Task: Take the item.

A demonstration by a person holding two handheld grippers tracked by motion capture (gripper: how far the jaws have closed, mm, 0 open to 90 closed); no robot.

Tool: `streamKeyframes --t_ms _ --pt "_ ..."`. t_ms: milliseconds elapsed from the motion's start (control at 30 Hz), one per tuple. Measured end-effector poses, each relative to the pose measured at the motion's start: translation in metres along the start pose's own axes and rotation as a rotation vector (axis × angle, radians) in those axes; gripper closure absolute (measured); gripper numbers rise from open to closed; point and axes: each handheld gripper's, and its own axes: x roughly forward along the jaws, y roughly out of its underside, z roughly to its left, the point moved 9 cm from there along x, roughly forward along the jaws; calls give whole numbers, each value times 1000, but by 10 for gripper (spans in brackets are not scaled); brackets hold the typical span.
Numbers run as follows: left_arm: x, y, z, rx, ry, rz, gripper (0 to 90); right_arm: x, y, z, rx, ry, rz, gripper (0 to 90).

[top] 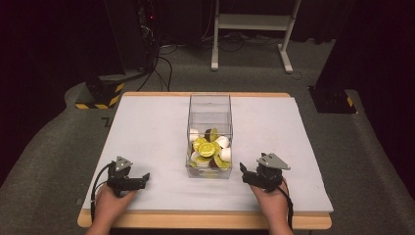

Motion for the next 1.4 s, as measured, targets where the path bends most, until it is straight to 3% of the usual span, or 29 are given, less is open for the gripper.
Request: streamKeyframes --t_ms 833,1400 --pt "0 0 0 -1 2 0 59 -19 -23 4 1 -15 -97 142" --pt "0 0 0 -2 1 0 58 -21 -32 7 -20 -20 -123 143"
